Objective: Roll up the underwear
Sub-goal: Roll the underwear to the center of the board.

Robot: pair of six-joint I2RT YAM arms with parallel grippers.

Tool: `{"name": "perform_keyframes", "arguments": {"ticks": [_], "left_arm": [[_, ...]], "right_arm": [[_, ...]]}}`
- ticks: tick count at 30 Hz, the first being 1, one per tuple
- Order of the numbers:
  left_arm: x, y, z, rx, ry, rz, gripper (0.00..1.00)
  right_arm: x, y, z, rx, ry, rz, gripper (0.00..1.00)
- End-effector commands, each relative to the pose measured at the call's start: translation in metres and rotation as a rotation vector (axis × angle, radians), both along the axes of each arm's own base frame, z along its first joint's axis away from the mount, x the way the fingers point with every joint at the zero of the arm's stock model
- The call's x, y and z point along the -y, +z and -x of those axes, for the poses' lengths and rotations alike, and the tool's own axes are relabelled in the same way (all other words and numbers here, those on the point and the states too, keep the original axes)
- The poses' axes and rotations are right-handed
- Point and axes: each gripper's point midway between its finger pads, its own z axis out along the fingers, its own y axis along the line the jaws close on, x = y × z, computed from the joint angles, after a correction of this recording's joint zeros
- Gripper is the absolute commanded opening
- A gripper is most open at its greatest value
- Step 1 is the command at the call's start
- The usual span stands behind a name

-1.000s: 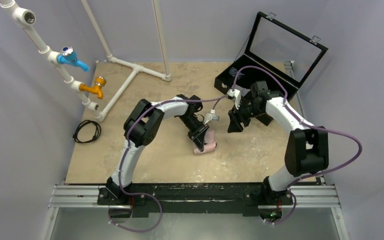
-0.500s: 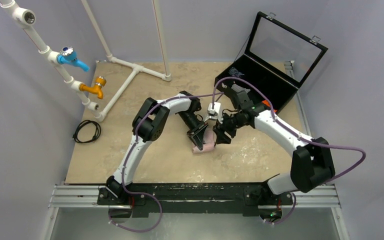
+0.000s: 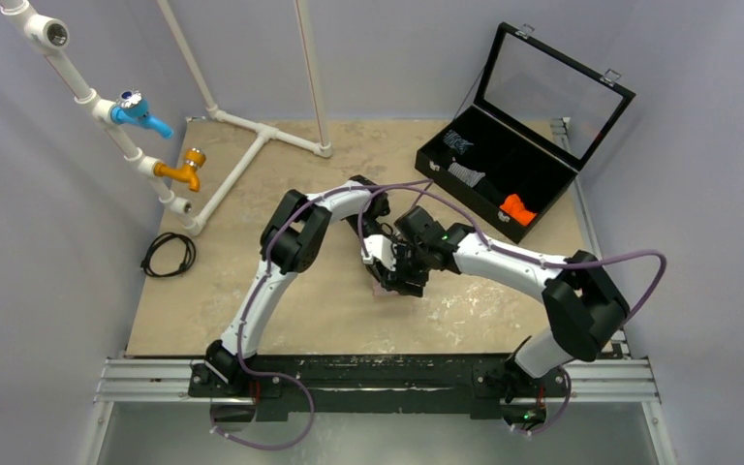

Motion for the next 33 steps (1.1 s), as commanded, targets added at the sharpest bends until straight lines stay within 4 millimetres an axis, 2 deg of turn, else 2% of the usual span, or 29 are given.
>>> {"name": "perform_keyframes", "arguments": {"ticks": [1,9,12,17,20,28,33], "left_arm": [[-0.010,-0.028,-0.007,0.082,-0.056,-0.033,0.00],[-0.011,-0.027,-0.007,0.082,-0.057,-0.030,0.00],[-0.011,-0.026,-0.008,0.086,-0.057,-0.028,0.00],[-0.011,-0.022,-0.009,0.100,-0.060,-0.022,0.04],[-0.011,-0.020,-0.010,0.117,-0.061,-0.026,0.06],[-0.014,-0.010,-0.012,0.168,-0.058,-0.033,0.11],[-0.018,0.001,-0.010,0.196,-0.060,-0.027,0.27]], "right_arm": [[-0.004,-0.012,-0.014,0.098,0.019,0.052,0.57],[-0.006,-0.040,-0.003,0.064,0.055,0.105,0.51],[-0.005,-0.048,0.001,0.033,0.062,0.123,0.42],[0.002,-0.063,0.011,-0.037,0.072,0.172,0.21],[0.004,-0.068,0.015,-0.062,0.074,0.186,0.01],[-0.002,-0.068,0.023,-0.113,0.080,0.159,0.00],[-0.003,-0.073,0.030,-0.165,0.089,0.165,0.00]]}}
